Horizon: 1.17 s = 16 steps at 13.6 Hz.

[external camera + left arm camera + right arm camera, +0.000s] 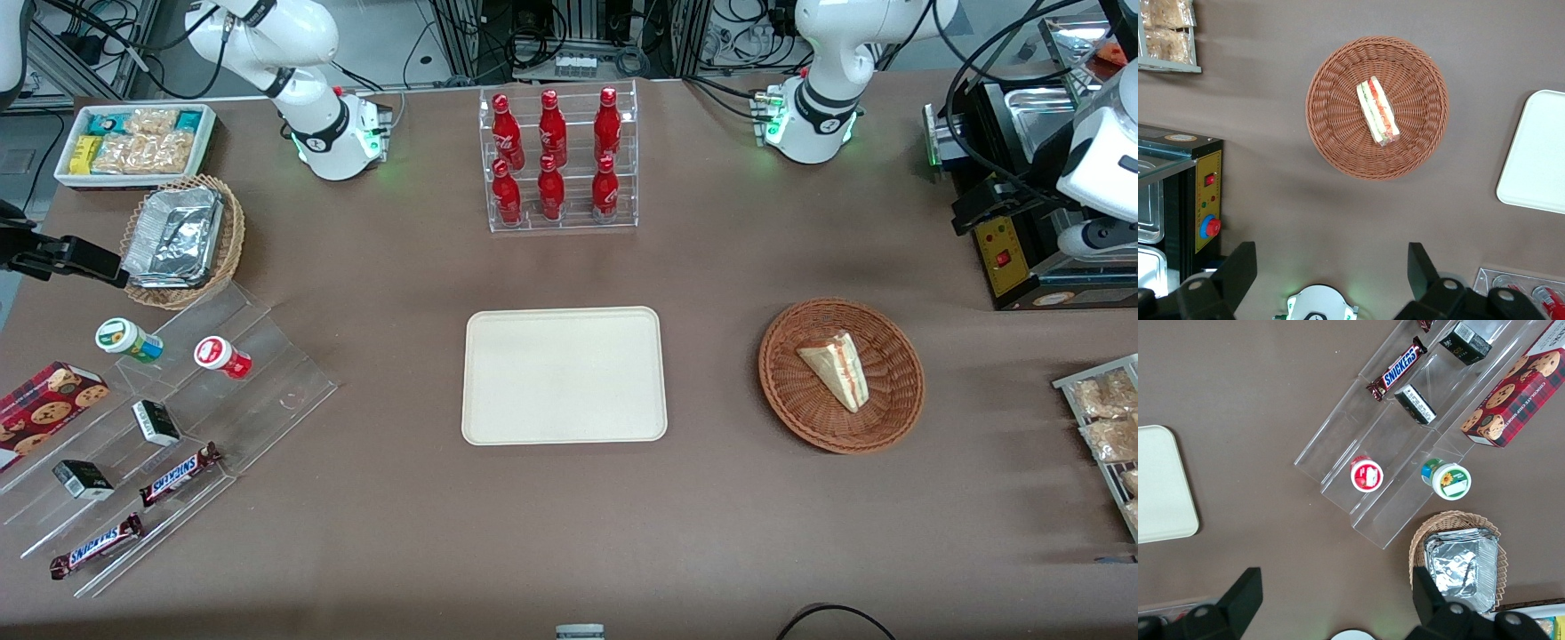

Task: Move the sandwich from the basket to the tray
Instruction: 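Move the left gripper over the wicker basket and lower onto the sandwich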

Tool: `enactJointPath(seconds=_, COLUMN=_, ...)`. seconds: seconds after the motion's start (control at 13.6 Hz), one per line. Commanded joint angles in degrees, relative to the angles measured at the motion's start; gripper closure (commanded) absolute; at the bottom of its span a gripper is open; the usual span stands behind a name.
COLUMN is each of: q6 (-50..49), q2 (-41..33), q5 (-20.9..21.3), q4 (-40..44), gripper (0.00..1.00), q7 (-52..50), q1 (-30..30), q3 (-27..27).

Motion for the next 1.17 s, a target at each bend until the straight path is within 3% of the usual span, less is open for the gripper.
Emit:
enactJointPath(seconds=0.0, q6=-0.85, q2=-0.29, q5=0.43, q4=0.53, gripper=0.0, q7=0.44, q1=-0.63, q3=-0.01)
enactJointPath(seconds=0.22, q6=0.89, q2=0.75, q5=0.86, q4=-1.31, gripper=0.0, q7=0.01, q1=-0.63, q3=-0.01)
enactJointPath(seconds=0.44, q6=12.55, q2=-0.2, q5=0.95, q4=-12.01, gripper=0.0, q7=-2.44, q1=-0.63, q3=0.08)
enactJointPath(seconds=0.81, q6=32.5, q2=1.1, q5=1.04, q4=-25.29, gripper=0.0, q7=-15.17, q1=-1.42, q3=-0.36)
enactJointPath(seconds=1.1, q6=42.28, q2=5.23, q5=1.04, q4=-29.26, gripper=0.0, q7=-24.51, q1=-1.51, q3=-1.86)
